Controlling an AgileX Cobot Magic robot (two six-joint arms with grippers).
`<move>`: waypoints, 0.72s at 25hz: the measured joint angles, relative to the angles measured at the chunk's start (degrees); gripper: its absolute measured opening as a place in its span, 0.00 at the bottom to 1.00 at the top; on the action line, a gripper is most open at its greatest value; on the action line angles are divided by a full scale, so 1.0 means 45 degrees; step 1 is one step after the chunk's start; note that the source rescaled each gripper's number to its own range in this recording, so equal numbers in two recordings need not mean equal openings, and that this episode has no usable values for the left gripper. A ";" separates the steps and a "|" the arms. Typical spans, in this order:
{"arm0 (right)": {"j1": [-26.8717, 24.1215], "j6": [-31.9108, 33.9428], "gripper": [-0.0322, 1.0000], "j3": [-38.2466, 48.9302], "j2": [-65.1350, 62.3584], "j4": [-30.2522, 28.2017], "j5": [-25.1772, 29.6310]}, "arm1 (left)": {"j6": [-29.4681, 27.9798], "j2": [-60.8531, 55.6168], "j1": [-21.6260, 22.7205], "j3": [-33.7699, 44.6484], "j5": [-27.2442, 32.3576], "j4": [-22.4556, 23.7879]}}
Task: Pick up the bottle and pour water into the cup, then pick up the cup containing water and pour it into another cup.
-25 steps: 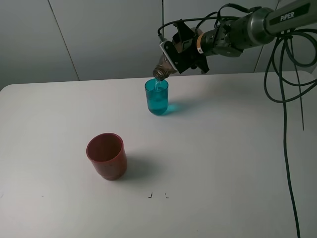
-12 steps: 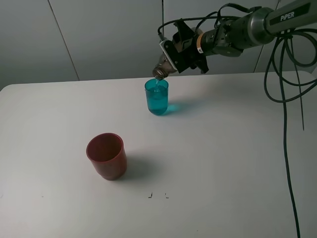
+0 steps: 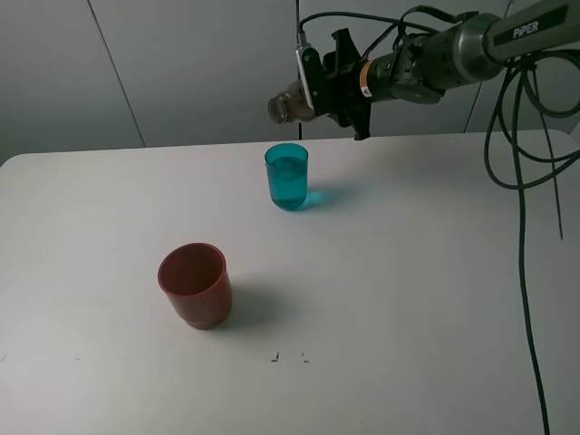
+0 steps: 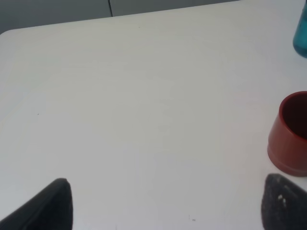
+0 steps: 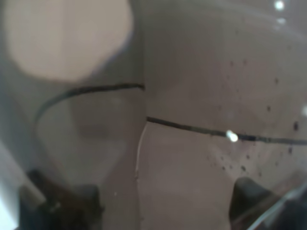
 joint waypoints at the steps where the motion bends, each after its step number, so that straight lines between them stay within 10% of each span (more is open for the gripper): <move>1: 0.0000 0.0193 0.03 0.0000 0.0000 0.0000 0.0000 | 0.0000 0.0000 0.0000 0.0000 0.0000 0.0000; 10: 0.0000 0.2481 0.03 0.0853 -0.0553 0.0000 -0.0025 | 0.0000 0.0000 0.0000 0.0000 0.0000 0.0000; 18: 0.0000 0.8798 0.03 0.1607 -0.1923 0.0255 -0.0025 | 0.0000 0.0000 0.0000 0.0000 0.0000 0.0000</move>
